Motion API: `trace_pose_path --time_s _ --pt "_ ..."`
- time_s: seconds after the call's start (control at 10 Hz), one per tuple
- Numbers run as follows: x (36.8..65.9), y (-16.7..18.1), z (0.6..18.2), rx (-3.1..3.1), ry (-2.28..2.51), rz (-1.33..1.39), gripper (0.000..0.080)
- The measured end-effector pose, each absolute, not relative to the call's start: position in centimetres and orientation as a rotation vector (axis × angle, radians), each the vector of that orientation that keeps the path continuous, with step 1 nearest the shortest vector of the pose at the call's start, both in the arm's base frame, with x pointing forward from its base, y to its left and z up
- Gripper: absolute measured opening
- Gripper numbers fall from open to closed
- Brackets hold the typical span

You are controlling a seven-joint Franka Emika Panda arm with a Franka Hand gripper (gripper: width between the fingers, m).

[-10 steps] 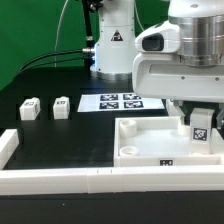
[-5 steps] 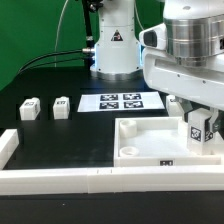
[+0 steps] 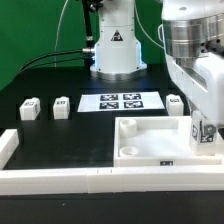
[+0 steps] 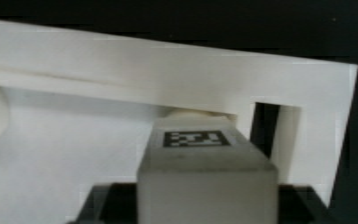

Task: Assemble one leg

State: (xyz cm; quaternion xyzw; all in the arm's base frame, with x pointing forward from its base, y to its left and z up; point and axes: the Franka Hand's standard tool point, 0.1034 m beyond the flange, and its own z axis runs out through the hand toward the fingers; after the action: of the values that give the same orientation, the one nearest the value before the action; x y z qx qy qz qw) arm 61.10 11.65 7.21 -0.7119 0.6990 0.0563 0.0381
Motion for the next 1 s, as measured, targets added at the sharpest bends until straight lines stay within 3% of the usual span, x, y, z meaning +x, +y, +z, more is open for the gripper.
trace_pose_path --time_s 0.2,0.3,0.4,0.5,0.6,1.0 --pt "61.12 11.65 7.22 -2.136 2.192 0.177 0.0294" --pt "61.08 11.71 7.17 -2.145 2.184 0.177 0.0376" --pt "61.07 11.76 7.16 -2.175 2.152 0.176 0.0376" --pt "61.05 11.8 7.15 -2.206 2.117 0.175 0.0559" --pt "61.03 11.89 7.15 -2.206 2.117 0.176 0.0629" --pt "60.84 11.89 7.05 -2.597 1.591 0.156 0.0649"
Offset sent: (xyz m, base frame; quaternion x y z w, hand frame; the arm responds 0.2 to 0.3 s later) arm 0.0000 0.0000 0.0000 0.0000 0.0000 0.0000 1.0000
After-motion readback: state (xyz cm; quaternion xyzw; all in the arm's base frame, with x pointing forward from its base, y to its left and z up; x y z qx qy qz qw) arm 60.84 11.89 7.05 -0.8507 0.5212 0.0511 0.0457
